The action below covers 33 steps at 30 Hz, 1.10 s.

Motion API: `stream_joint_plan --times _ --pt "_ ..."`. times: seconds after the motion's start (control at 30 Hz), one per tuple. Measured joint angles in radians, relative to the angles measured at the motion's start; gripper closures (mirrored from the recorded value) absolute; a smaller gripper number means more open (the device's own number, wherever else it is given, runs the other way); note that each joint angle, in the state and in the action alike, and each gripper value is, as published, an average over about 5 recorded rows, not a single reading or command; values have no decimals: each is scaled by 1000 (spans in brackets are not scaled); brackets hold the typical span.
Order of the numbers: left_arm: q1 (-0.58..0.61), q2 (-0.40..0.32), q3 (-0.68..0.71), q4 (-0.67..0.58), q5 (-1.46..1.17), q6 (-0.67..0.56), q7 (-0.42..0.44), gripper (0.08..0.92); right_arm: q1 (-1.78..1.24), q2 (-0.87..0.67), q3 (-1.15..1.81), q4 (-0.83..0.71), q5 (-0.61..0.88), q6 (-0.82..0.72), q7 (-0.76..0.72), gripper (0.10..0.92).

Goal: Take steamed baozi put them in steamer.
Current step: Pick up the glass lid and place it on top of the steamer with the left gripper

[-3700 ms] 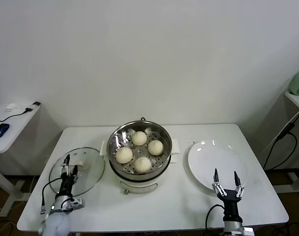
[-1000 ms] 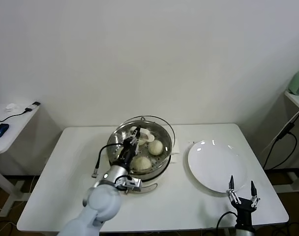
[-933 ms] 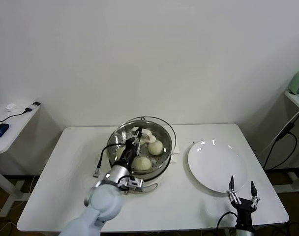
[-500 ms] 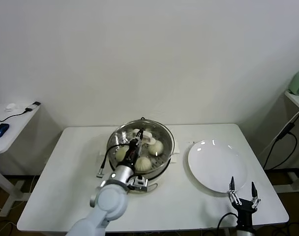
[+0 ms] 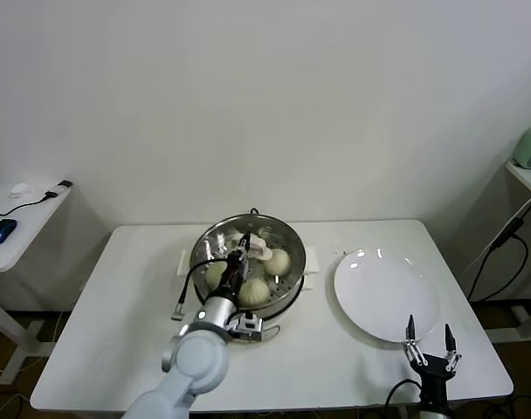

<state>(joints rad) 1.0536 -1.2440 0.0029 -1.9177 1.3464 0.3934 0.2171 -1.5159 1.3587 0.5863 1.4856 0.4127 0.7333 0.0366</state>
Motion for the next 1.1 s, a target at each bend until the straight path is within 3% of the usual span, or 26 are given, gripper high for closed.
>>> stream_joint_plan --times 1.1 --pt "-7 -15 -10 44 -22 7 -61 862 -3 10 -6 -21 -27 20 -7 203"
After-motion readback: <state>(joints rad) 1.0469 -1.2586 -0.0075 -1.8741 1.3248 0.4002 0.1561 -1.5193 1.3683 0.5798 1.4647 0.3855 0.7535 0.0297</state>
